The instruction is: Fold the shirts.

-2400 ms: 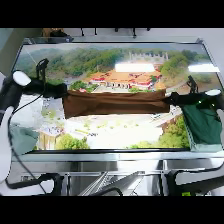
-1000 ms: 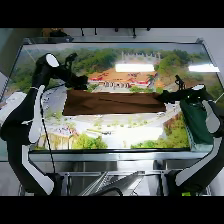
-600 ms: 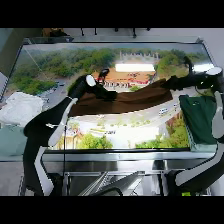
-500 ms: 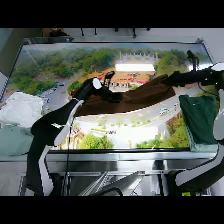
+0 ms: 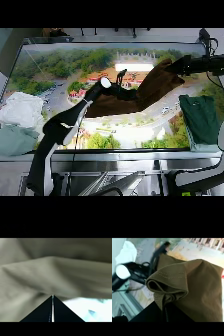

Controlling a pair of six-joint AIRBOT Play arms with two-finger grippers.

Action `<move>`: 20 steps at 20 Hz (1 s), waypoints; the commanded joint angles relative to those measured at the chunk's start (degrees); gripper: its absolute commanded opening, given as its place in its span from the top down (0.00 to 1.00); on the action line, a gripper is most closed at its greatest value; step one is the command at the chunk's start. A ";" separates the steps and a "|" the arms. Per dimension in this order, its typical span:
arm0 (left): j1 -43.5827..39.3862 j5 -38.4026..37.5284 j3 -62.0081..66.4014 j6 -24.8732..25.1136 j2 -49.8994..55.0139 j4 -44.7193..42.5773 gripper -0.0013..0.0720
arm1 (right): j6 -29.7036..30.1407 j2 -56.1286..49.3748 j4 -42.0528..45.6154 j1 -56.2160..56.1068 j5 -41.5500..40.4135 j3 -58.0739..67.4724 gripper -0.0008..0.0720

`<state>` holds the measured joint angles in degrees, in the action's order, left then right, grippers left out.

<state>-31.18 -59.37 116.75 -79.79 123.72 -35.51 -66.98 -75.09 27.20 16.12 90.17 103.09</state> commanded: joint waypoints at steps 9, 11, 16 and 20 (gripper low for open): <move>37.20 -28.00 -2.34 9.11 -43.63 18.51 0.97 | 2.10 -7.32 0.13 -34.99 -30.21 0.07 0.95; 41.99 -31.95 -4.72 9.75 -48.72 18.53 0.97 | 2.67 -13.16 1.88 -42.91 -38.21 0.04 0.95; 47.41 -33.05 -17.27 12.94 -59.08 18.60 0.97 | 2.73 -25.07 0.37 -53.20 -46.18 0.15 0.17; 50.71 -31.71 -23.39 15.17 -63.32 18.73 0.97 | 1.18 -16.81 4.76 -45.97 -39.19 0.72 0.17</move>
<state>16.86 -91.55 97.76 -66.63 63.94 -17.02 -64.49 -95.13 29.23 -32.77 49.04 103.57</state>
